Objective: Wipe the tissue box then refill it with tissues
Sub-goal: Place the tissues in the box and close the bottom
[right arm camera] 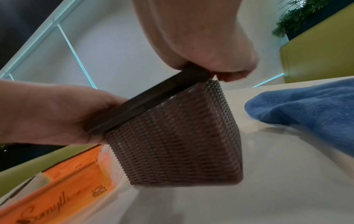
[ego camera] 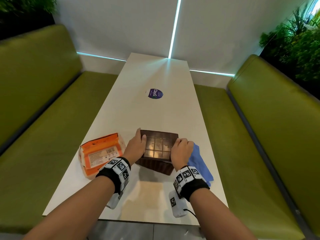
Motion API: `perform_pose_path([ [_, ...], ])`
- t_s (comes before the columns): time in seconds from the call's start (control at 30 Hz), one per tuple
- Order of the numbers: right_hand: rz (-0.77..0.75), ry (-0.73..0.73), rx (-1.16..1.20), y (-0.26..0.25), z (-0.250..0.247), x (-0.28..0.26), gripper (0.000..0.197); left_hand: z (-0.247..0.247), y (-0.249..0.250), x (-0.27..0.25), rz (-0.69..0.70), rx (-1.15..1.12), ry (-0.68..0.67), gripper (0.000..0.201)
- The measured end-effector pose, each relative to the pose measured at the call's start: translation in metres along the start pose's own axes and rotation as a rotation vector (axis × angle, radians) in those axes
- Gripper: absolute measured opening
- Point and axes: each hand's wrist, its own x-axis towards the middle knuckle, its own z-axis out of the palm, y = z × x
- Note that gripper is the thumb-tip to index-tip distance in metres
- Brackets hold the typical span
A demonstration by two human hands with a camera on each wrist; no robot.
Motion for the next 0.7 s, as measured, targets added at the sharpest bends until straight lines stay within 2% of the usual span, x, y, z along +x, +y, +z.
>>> perform_pose_path([
  [0.07, 0.067, -0.097, -0.02, 0.003, -0.001, 0.003, 0.032, 0.002, -0.001, 0.003, -0.017, 0.013, -0.012, 0.055],
  [0.17, 0.035, -0.179, 0.035, 0.006, -0.003, 0.007, 0.03, 0.006, -0.004, 0.004, -0.044, -0.015, -0.014, 0.054],
  [0.33, 0.021, -0.281, 0.18, 0.011, -0.014, 0.016, 0.017, 0.01, -0.008, 0.001, -0.09, -0.066, 0.013, 0.055],
  [0.53, 0.008, -0.256, 0.177, 0.018, -0.009, 0.014, 0.027, 0.009, -0.006, -0.003, -0.045, -0.018, 0.017, 0.052],
  [0.7, -0.043, -0.217, 0.197, 0.015, -0.004, 0.01, 0.028, 0.004, -0.007, -0.001, -0.046, 0.088, 0.028, 0.05],
])
